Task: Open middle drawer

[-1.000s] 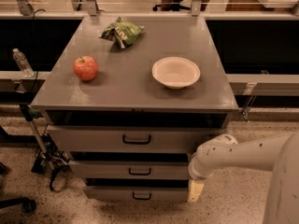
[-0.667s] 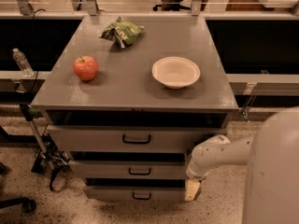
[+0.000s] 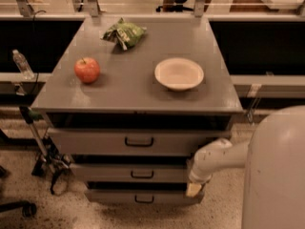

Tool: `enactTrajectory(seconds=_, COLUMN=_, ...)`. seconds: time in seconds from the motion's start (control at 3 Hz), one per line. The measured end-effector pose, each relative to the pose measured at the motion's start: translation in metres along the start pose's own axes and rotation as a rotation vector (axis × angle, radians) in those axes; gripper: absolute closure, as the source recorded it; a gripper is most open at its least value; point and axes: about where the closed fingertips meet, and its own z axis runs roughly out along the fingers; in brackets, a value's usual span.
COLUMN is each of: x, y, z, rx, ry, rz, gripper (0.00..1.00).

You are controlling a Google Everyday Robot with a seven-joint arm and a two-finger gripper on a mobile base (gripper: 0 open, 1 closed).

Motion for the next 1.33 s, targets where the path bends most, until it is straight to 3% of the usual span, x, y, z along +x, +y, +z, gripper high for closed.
enactTrajectory(seconds=0.33, x=0.000, y=0.004, z=-0.001, rx=0.000, ry=0.000, rz=0.000, gripper=0.57)
enactTrajectory(seconds=0.67, x=-0.002, y=0.005, z=0.004, rx=0.003, ry=-0.006, rz=-0.013, gripper=0.88)
enactTrajectory(seconds=1.0, x=-0.015, y=0.027, z=-0.009, rx=0.010, ry=-0.015, rz=-0.048, gripper=1.00)
enactTrajectory(seconds=1.33, x=-0.014, y=0.029, z=-0.006, rx=0.006, ry=-0.013, rz=-0.054, gripper=1.00)
